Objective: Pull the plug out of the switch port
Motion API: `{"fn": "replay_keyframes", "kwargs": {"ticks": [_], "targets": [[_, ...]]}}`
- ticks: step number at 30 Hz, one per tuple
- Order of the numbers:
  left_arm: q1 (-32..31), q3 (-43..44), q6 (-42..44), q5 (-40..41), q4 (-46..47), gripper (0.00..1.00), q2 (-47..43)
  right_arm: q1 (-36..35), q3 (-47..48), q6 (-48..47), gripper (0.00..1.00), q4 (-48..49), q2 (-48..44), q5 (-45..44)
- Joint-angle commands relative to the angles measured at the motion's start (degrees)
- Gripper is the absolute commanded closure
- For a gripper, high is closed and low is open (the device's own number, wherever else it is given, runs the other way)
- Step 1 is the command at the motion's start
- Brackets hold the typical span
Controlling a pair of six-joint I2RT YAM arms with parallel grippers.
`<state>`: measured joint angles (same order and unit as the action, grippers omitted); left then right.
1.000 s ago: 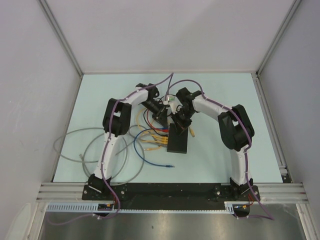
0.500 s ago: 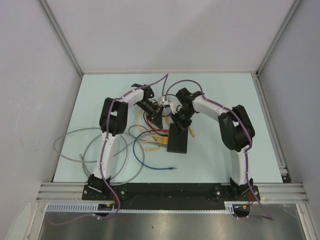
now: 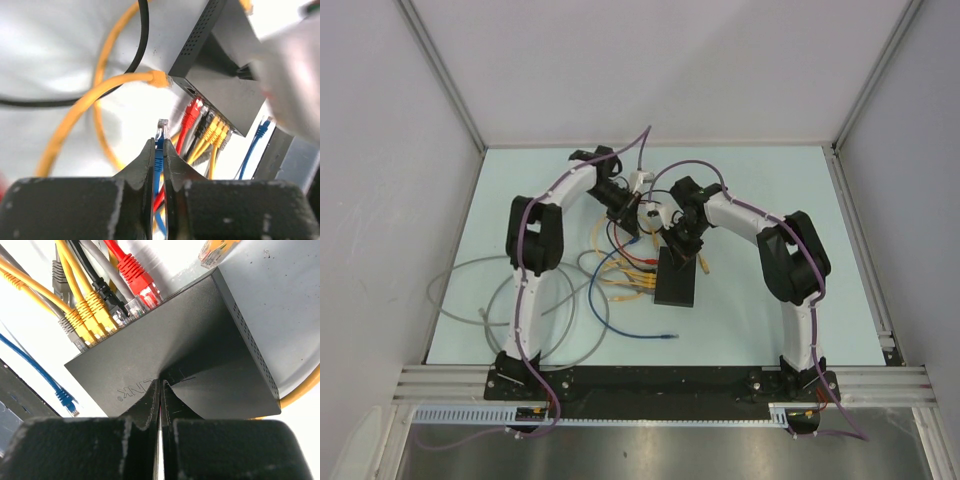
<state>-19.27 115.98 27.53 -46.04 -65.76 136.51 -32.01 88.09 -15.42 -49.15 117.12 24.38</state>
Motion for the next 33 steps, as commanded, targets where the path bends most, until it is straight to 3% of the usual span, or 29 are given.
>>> {"fn": "replay_keyframes", "kwargs": {"ticks": [1, 4, 11, 13, 14, 17, 22, 28, 33], "targets": [[2.39, -0.84, 2.44, -1.06, 1.24, 1.0, -8.18, -0.07, -2.4, -2.42, 1.0, 1.77, 1.18, -6.45], [3.01, -2.25, 3.05, -1.86, 3.43, 1.0, -11.43, -0.07, -2.4, -2.42, 1.0, 1.68, 1.53, -6.28], [3.97, -1.03, 10.43, 9.56, 1.78, 0.99, -12.94, -0.07, -2.31, -2.25, 1.0, 1.77, 1.79, -6.1], [4.5, -0.06, 10.36, 9.65, 1.33, 0.85, -13.37, -0.07, -2.31, -2.42, 1.0, 1.68, 1.71, -6.1], [5.11, -0.06, 8.79, 9.83, 1.33, 0.65, -13.81, -0.07, -2.23, -2.42, 1.0, 1.6, 1.53, -6.45], [6.43, -3.55, 3.94, 10.27, -0.51, 0.45, -17.74, 0.1, -2.4, -3.04, 1.0, 1.33, 0.75, -7.06], [6.7, -23.83, 1.39, 15.09, 5.28, 0.39, -26.99, 0.28, -2.93, -3.39, 0.99, 1.42, 0.39, -6.98], [6.61, -33.09, -4.14, 10.01, 8.44, 0.39, -27.88, -0.07, -2.84, -3.21, 0.98, 1.42, 0.83, -6.54], [6.61, -35.56, -6.79, 9.04, 10.82, 0.39, -26.12, -0.07, -2.84, -3.12, 0.98, 1.24, 1.09, -6.19]]}}
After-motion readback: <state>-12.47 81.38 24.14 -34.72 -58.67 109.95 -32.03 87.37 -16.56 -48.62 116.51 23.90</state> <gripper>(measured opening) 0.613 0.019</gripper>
